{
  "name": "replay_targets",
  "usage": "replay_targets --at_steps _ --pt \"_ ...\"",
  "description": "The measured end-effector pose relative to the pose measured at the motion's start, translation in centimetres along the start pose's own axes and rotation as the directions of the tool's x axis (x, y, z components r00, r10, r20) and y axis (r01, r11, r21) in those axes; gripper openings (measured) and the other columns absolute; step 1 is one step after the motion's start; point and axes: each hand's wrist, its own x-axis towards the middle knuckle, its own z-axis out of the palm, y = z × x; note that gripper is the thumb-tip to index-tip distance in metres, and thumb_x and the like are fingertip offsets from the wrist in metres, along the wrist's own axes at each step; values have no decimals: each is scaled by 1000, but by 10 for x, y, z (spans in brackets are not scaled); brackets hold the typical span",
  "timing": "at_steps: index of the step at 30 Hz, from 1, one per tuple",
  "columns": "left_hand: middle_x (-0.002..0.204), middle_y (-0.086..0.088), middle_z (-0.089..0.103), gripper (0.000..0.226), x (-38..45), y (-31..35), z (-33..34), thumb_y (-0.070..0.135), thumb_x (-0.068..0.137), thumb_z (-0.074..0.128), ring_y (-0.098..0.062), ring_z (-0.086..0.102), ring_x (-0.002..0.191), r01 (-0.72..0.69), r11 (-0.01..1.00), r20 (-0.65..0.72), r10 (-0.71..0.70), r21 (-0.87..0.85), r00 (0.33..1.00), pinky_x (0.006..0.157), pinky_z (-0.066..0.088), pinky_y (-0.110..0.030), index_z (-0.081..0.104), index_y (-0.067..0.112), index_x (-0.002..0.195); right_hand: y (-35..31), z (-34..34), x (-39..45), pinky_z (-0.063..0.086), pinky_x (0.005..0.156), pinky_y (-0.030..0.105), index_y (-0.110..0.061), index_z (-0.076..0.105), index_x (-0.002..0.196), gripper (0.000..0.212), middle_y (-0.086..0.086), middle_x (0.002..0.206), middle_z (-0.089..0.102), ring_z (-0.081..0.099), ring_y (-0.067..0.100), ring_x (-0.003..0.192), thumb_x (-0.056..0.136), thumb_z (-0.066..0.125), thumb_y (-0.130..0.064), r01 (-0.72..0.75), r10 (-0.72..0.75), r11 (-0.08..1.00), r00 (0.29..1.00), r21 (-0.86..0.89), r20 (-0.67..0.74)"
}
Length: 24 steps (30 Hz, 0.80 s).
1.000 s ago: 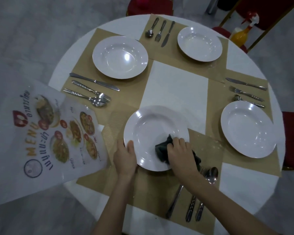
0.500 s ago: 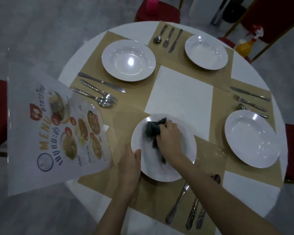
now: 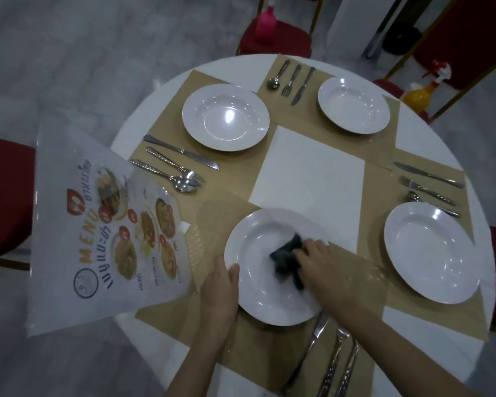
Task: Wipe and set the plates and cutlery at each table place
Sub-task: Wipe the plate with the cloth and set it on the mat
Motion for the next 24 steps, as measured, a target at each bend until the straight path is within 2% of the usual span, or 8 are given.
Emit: replay_targets --at_steps 3,5,8,10,14,17,20,24 --pt "85 0 60 13 -6 7 6 30 101 40 -12 58 74 28 999 -7 -28 -31 1000 56 47 -23 44 18 102 -8 1 27 48 59 39 -8 65 77 27 13 80 60 56 30 70 58 82 0 -264 264 964 964 13 -40" --pt "85 -1 58 10 -8 10 9 29 101 40 -10 55 73 43 998 -18 -44 -34 999 54 40 -19 43 19 100 -47 6 33 50 62 37 -9 64 85 20 13 86 62 57 28 75 69 76 -5 -307 313 941 950 140 -22" --pt "83 -6 58 12 -7 7 7 24 101 40 -18 55 72 38 999 -63 -39 -8 997 54 36 -25 45 13 102 -100 12 17 49 62 34 -12 64 92 18 10 89 61 57 26 76 74 66 -14 -102 121 940 992 325 -40" --pt "80 -8 57 15 -9 2 5 22 100 42 -22 55 71 32 999 -77 -31 13 997 56 36 -29 46 8 103 -98 10 -4 48 63 32 -12 63 95 18 9 89 60 57 26 77 78 59 -15 -11 24 915 999 403 -27" --pt "72 1 50 23 -14 0 3 26 100 42 -18 50 66 -1 1000 -103 3 20 995 54 33 -29 47 4 102 -50 -1 -51 52 72 33 -16 70 104 35 7 93 63 60 25 84 70 75 -14 177 -194 938 981 297 27" --pt "73 4 49 22 -18 -1 4 27 101 42 -15 50 66 -6 1000 -98 8 19 995 55 34 -28 47 6 103 5 -9 -68 46 85 37 -20 71 106 39 9 102 63 59 28 95 68 82 -16 271 -276 950 961 156 7" --pt "83 -3 57 22 -23 2 8 26 100 41 -22 56 74 9 1000 -91 -10 -13 996 64 41 -30 47 7 109 40 -14 -53 42 89 41 -17 69 109 41 11 105 60 54 32 99 69 80 -13 147 -146 989 989 32 -21" --pt "92 -3 59 25 -27 5 12 26 101 41 -21 59 81 22 998 -89 -27 -61 996 68 44 -30 47 7 116 0 -1 -20 49 76 42 -11 67 104 38 14 96 57 56 35 89 69 77 -4 -149 151 987 988 57 -20"
